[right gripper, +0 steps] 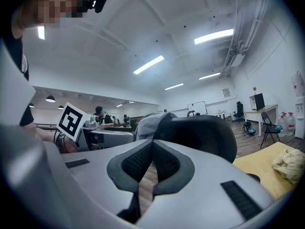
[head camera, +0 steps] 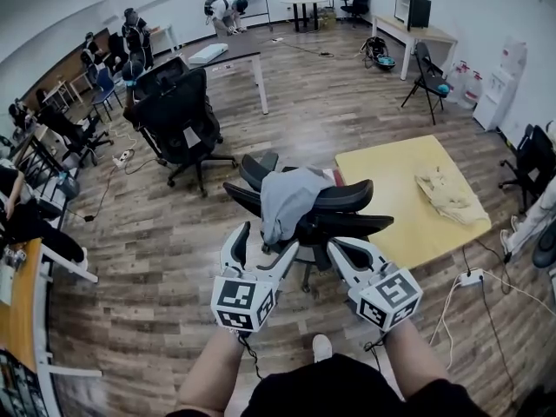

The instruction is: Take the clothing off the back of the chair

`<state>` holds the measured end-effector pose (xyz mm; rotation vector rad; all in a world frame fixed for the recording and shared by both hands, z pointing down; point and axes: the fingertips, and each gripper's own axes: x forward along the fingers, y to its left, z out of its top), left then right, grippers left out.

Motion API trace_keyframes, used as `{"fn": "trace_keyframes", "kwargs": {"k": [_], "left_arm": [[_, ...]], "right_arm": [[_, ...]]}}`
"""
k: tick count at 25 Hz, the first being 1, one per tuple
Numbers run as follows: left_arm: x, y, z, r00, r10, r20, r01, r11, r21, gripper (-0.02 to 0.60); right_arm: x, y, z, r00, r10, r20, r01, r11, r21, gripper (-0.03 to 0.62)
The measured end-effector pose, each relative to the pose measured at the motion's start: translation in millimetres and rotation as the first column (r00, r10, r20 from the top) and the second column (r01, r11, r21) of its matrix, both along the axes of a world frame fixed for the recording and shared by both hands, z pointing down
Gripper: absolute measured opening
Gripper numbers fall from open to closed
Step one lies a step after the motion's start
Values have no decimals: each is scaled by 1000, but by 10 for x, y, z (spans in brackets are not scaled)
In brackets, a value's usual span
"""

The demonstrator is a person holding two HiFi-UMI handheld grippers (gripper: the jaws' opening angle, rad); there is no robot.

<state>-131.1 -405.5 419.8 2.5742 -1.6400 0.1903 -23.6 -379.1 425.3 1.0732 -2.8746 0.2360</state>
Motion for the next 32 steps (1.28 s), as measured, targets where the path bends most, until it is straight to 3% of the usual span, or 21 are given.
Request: {"fn": "trace_keyframes", "kwargs": {"k": [7,21,22,26,29,32], "left_arm": [[127,-318,68,999,17,42,-16,1000,-26,437],[212,-554,78,999,49,-1,-49,998,-48,433],[204,-545,73,999,44,-3,-45,998,-45,419],[130,-492,73,1000,-4,6,4,999,-43,143],[112,-458,44,1000,-20,13,20,999,-36,70],[118,-406,-3,1000,-20,11,21,999,-28,51]], "right_arm": [[107,-162,104,1000,-8,8,8,1000,-24,12],[223,-272,231,1000,-15,5,15,998,-64,12],[231,-264,228,1000,-9,5,10,998,-66,12],[267,-221,271,1000,-18,3,19,998,-67,12],[264,-192,276,1000,-16,3,16,998,-69,12],[236,-154,262,1000,-23,2,23,998,-65,12]]}}
